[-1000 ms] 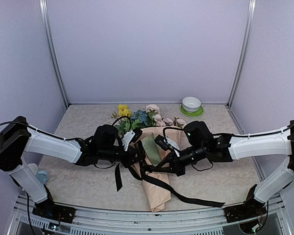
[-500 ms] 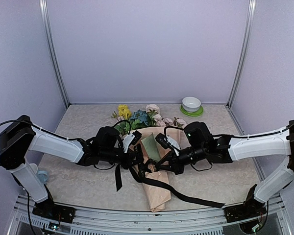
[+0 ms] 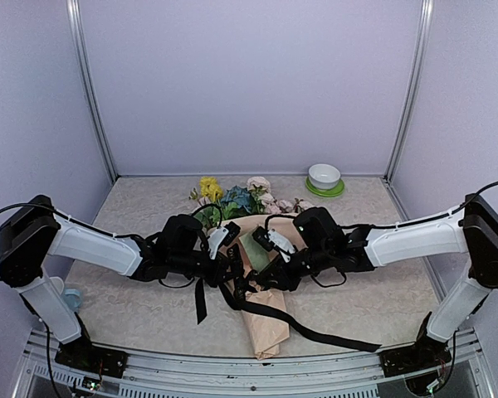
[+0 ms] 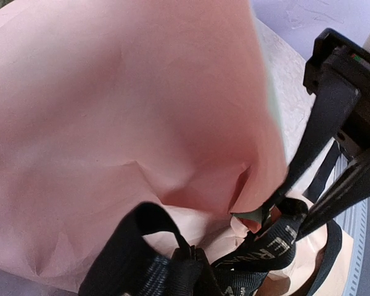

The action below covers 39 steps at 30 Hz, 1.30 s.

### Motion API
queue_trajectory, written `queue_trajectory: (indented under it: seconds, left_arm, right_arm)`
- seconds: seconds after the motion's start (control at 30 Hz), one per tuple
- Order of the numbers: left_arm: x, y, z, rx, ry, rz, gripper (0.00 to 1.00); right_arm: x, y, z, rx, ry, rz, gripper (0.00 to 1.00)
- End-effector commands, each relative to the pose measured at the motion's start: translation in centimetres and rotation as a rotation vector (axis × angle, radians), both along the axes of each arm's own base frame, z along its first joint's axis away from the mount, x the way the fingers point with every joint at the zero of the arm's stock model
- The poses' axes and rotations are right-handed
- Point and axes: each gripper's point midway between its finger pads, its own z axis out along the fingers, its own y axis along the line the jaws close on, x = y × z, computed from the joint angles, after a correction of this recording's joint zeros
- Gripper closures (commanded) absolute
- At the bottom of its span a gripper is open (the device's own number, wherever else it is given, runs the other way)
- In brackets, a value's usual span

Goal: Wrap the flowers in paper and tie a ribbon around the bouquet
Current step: Cross the half-tied ribbon over the folded bouquet.

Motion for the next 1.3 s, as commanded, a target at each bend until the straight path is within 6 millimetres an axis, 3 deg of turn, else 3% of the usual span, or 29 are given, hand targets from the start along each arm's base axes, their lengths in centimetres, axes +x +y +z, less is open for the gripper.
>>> queue_trajectory:
  seconds: [0.0, 0.07, 0.2, 0.33, 0.47, 0.6, 0.7, 0.87, 0.93, 1.03, 1.1, 1.17, 1.27]
  left_arm:
    - [-0.1, 0.0, 0.4, -0.020, -0.006, -0.008, 0.99]
    - [-0.1, 0.0, 0.4, -0.020, -0.006, -0.009, 0.99]
    - [0.0, 0.0, 0.4, -0.017, -0.005, -0.002, 0.99]
    - [0.4, -0.1, 0.3, -0.012, -0.007, 0.002, 0.99]
    - [0.9, -0.3, 0.5, -0.006, -0.015, 0.001, 0.99]
    - [1.8, 0.4, -0.3, 0.013, 0.013, 0.048, 0.96]
    - [2.2, 1.5, -1.7, 0.022, 0.089, 0.097, 0.82]
    - [2.5, 3.4, -2.0, -0.011, 0.162, 0.179, 0.39]
    - [2.8, 4.3, -0.9, -0.028, 0.129, 0.223, 0.24]
    - [3.1, 5.9, 2.8, -0.099, 0.001, 0.282, 0.12]
    - [2.4, 6.5, 5.7, -0.150, -0.112, 0.291, 0.10]
    - [0.3, 6.3, 8.6, -0.170, -0.275, 0.239, 0.16]
    - [-5.1, 4.1, 10.1, -0.098, -0.505, 0.054, 0.42]
  right_arm:
    - [-0.5, 1.2, 0.8, 0.025, -0.001, 0.046, 0.89]
    - [-0.5, 1.2, 1.0, 0.026, -0.010, 0.046, 1.00]
    - [-1.3, 0.9, 2.4, 0.073, -0.022, 0.077, 1.00]
    - [-3.8, 0.4, 3.0, 0.136, 0.012, 0.168, 1.00]
    - [-5.3, 0.2, 1.8, 0.140, 0.077, 0.211, 1.00]
    - [-5.4, -0.2, 1.5, 0.145, 0.078, 0.192, 1.00]
    - [-4.8, -0.4, 1.3, 0.138, 0.057, 0.160, 1.00]
    - [-4.3, -0.3, 1.0, 0.122, 0.048, 0.138, 1.00]
    - [-4.2, -0.4, 1.0, 0.118, 0.046, 0.130, 1.00]
    - [-4.1, -0.5, 1.1, 0.118, 0.041, 0.123, 1.00]
    - [-3.9, -0.5, 1.2, 0.118, 0.036, 0.114, 1.00]
    - [-3.7, -0.5, 1.2, 0.117, 0.033, 0.108, 1.00]
    - [-3.5, -0.5, 1.2, 0.118, 0.033, 0.098, 1.00]
